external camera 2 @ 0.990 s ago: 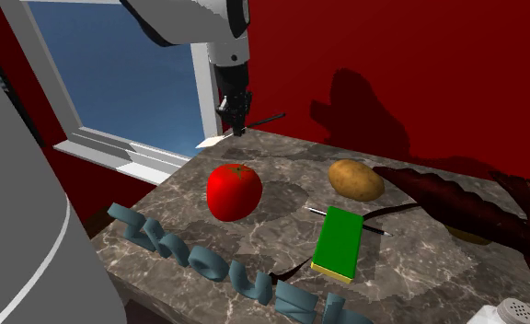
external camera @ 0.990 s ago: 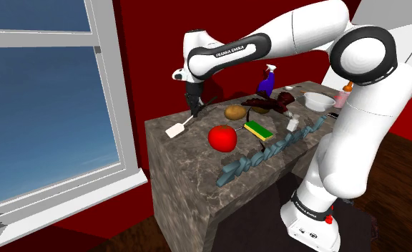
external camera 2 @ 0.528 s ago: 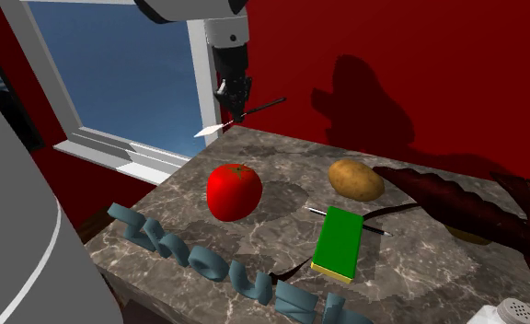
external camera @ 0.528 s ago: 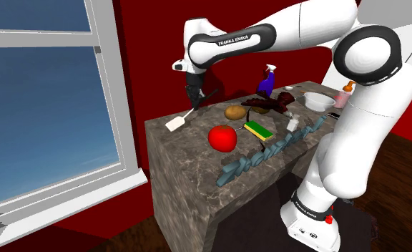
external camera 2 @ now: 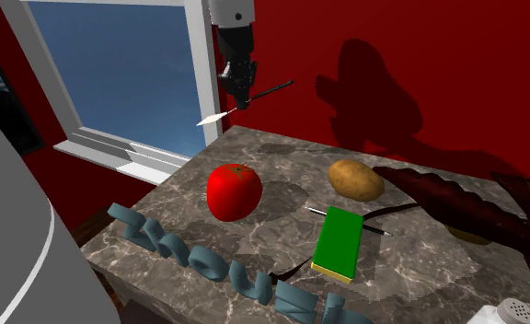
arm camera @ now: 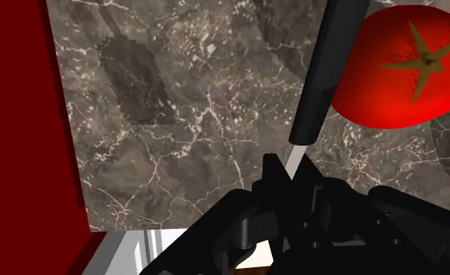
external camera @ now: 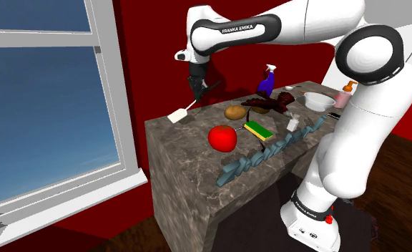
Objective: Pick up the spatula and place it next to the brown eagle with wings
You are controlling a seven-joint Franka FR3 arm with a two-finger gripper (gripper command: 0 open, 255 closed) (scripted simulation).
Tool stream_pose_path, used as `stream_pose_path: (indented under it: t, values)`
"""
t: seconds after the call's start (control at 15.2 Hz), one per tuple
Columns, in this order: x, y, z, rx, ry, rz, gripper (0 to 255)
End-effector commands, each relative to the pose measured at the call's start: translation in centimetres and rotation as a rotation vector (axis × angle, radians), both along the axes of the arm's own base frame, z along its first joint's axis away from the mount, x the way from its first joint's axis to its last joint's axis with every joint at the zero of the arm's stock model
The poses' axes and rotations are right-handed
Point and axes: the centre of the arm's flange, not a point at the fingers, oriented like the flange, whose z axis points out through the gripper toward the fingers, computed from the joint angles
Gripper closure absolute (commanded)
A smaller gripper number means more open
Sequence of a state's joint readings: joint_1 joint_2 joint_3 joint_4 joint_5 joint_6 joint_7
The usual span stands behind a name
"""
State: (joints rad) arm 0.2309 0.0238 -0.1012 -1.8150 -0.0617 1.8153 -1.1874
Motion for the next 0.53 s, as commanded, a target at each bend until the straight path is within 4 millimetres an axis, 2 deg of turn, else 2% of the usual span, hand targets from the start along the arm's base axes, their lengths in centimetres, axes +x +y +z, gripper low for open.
stream_pose_path:
  t: [0.0,0.46]
  values:
    - [0.2,-2.5,0.1,0.0,0.001,0.0,255]
    - [1.0,-11.7,0.1,0.0,0.001,0.0,255]
